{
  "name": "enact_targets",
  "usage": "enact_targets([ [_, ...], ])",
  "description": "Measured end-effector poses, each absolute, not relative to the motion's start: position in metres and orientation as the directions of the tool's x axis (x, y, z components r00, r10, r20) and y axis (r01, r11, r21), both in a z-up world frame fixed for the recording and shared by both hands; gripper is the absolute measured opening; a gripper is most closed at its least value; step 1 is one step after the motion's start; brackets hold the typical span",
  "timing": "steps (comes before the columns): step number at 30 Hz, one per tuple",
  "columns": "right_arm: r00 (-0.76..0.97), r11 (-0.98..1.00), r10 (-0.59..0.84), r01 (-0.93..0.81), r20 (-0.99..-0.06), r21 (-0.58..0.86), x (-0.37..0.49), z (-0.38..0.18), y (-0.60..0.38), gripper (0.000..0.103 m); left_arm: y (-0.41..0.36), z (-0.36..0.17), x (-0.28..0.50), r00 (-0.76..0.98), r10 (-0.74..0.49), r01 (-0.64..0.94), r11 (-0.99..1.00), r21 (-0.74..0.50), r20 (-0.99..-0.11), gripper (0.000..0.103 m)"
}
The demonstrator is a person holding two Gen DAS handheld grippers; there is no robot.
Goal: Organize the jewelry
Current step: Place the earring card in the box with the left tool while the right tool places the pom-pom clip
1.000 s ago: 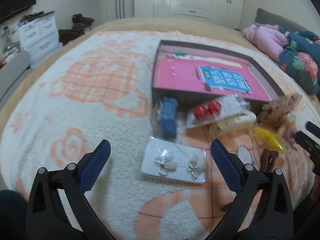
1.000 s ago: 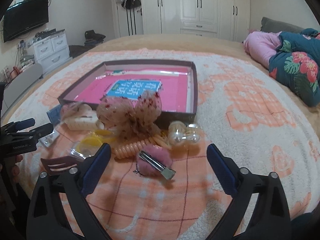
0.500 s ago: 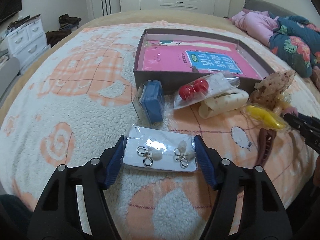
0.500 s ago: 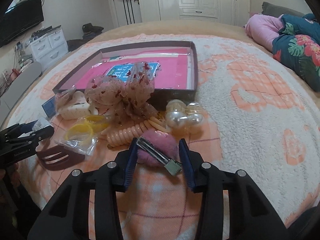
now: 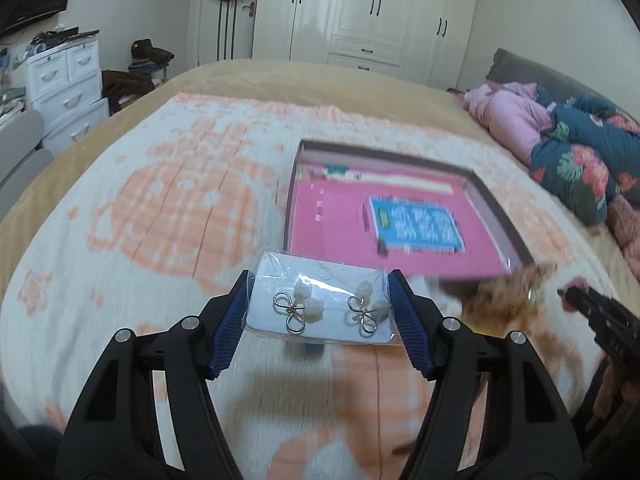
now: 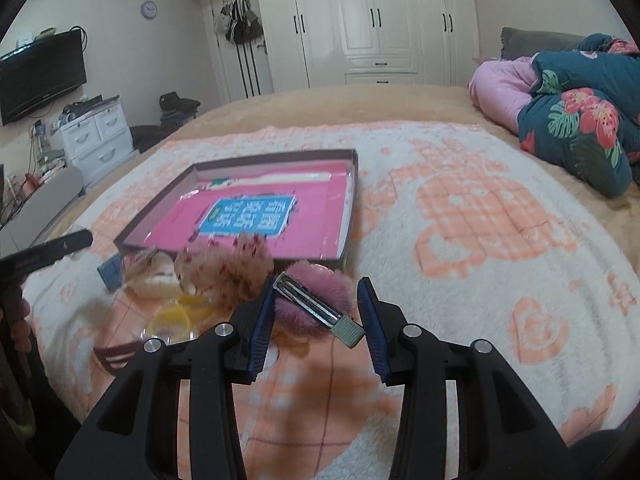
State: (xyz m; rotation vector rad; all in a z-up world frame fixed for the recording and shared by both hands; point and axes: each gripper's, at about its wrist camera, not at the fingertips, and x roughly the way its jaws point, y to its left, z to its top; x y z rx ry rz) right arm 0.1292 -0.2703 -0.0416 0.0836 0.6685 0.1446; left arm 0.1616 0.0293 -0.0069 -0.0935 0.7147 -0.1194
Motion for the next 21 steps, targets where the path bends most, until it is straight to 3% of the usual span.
enact_targets([
  [12,0.789,0.982,0.189,-0.157,-0.585,0.104,0.176,-0.014,-0.267,0.039,0.014,0.006,0.224,0.758,-0.159,0.081,0.985,-0.15,-0.633,0.058],
  [21,0.739,0.979,0.204,-0.165,-0.642,0.121,0.233,-0.024,-0.256,0.039,0.004,-0.01,0.255,0.733,-0.178,0.1,0.983,-0.155,-0.657,0.058],
])
